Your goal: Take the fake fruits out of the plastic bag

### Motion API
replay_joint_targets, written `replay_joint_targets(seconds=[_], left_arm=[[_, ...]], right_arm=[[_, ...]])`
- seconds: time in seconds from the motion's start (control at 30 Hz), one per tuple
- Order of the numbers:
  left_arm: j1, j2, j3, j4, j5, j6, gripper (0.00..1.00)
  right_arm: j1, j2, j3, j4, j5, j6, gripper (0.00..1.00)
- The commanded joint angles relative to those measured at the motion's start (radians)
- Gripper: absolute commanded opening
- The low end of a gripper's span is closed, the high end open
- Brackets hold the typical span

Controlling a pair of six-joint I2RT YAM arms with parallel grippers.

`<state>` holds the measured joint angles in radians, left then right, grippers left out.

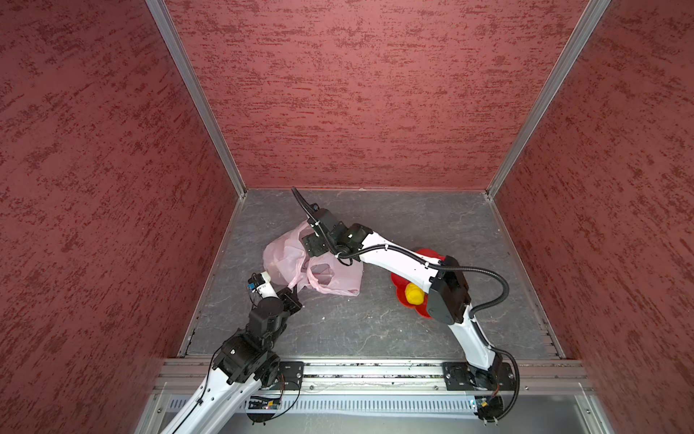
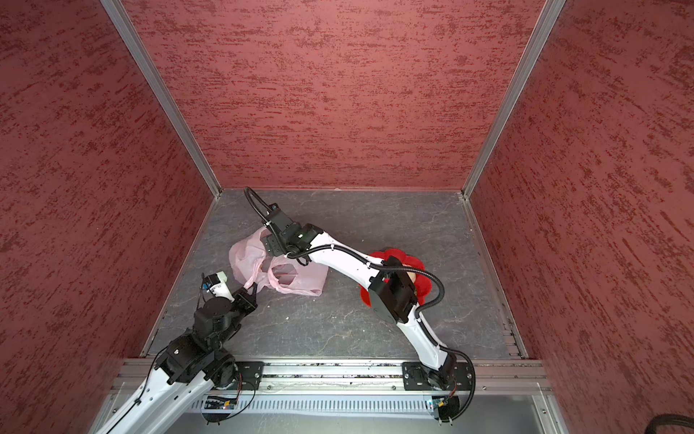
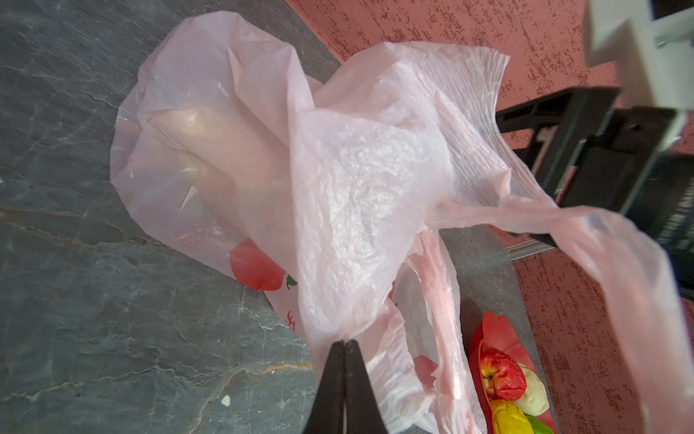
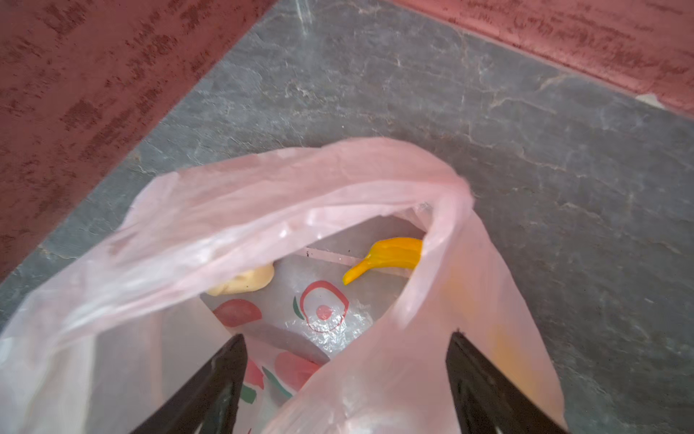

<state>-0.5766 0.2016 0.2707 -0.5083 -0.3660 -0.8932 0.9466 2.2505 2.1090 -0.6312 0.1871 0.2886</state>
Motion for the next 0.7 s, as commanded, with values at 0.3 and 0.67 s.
replay_joint_targets(seconds=[0.3, 0.67], left_arm=[[0.007, -0.019, -0.005, -0.054, 0.011, -0.024, 0.00], [0.007, -0.008, -0.010, -0.063, 0.006, -0.033, 0.00]], right_arm=[[-0.104, 0.127, 0.110, -0.054, 0.012, 0.102, 0.86], [-0.179, 0.208, 0.183, 0.001, -0.011, 0.060, 0.72]])
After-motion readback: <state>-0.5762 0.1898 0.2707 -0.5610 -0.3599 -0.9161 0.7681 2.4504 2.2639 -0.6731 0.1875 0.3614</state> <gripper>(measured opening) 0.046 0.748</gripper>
